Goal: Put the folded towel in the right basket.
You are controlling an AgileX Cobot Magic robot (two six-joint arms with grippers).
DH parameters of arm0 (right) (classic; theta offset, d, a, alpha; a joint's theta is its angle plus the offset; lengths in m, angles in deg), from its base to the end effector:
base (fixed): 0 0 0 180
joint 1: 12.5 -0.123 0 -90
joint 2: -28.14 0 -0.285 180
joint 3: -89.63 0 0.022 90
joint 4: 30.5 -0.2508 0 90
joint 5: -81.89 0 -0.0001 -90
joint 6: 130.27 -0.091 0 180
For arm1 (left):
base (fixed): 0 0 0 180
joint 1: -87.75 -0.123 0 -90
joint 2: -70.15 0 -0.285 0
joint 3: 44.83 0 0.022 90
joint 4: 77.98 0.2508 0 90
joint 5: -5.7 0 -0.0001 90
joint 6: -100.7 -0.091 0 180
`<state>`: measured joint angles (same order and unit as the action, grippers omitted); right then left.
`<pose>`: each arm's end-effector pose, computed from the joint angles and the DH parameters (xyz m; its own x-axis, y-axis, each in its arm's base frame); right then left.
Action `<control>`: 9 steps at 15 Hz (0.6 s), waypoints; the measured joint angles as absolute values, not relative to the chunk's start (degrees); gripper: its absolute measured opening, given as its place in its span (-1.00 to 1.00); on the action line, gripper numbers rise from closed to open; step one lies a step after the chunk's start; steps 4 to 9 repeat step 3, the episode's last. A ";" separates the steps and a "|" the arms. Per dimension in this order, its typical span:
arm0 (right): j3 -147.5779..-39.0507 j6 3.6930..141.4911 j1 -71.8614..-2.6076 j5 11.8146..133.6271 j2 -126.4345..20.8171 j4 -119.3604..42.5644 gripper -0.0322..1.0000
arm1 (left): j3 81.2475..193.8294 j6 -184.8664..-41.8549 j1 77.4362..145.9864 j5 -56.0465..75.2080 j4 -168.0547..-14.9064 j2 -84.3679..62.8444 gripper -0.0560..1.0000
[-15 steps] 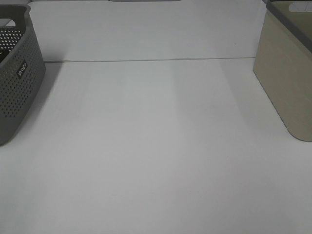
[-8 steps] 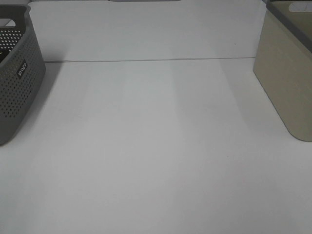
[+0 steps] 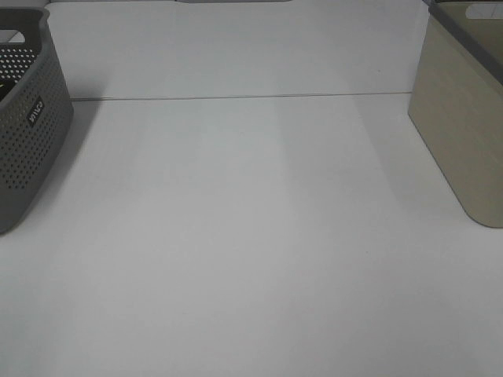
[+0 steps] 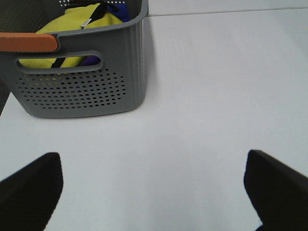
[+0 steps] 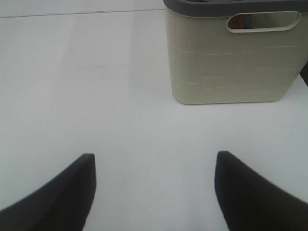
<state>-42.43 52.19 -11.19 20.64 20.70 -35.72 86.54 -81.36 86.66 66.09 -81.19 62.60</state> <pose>-0.0074 0.0074 0.2799 -0.4466 0.0112 -0.8947 -0.0481 0.9982 0.0365 -0.0051 -0.0045 0.2776 -0.4464 -0.0003 -0.8948 0.0282 0.9995 -0.0144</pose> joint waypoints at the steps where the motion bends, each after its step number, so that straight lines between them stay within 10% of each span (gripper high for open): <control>1: -42.43 52.19 -11.19 20.70 20.70 -35.72 0.35 | 86.54 -81.36 86.66 66.09 -81.19 62.60 0.94; 9: -42.43 52.19 -11.19 20.70 20.70 -35.72 0.35 | 86.54 -81.36 86.66 66.09 -81.19 62.60 0.94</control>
